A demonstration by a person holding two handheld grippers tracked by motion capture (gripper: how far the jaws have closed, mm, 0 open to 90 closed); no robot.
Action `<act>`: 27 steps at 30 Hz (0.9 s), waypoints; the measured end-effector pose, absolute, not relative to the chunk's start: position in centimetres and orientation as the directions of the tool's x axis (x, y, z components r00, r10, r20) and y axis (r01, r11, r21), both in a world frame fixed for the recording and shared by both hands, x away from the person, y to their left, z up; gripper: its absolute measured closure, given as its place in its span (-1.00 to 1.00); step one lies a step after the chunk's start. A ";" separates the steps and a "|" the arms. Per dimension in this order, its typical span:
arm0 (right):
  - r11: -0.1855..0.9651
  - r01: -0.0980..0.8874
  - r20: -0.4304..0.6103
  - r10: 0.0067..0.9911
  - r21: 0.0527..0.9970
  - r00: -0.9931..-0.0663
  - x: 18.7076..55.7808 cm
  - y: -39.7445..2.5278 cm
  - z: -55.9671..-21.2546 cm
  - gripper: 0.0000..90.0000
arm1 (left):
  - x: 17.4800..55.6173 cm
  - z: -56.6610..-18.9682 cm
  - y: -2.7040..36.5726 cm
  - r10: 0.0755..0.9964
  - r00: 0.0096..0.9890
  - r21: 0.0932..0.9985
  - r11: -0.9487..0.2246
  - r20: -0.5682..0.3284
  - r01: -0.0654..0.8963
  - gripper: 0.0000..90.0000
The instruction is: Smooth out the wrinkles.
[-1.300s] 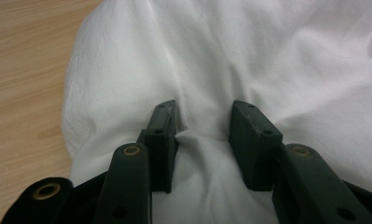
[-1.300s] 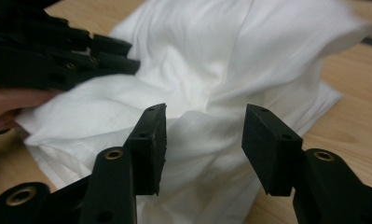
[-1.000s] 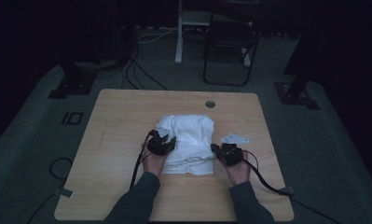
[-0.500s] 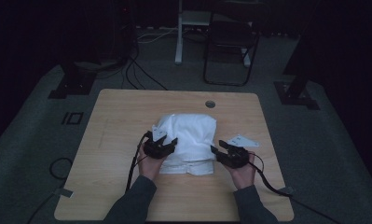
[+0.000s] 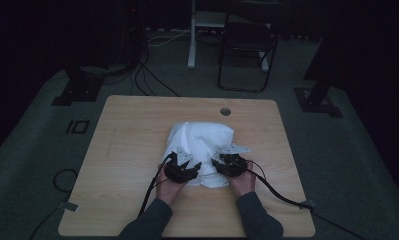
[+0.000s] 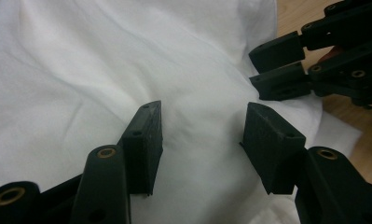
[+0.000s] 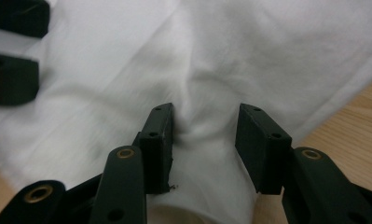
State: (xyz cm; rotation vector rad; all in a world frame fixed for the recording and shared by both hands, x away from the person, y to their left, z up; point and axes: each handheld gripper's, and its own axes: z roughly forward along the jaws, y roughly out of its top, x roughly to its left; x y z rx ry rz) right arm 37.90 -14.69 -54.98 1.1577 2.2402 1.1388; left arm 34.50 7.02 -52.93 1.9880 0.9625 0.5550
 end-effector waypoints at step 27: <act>0.222 0.463 0.075 0.838 0.858 -0.541 38.1 -17.4 -52.8 -0.06 | 34.8 -50.3 13.6 0.863 0.505 0.876 -0.231 -0.017 0.424 -0.06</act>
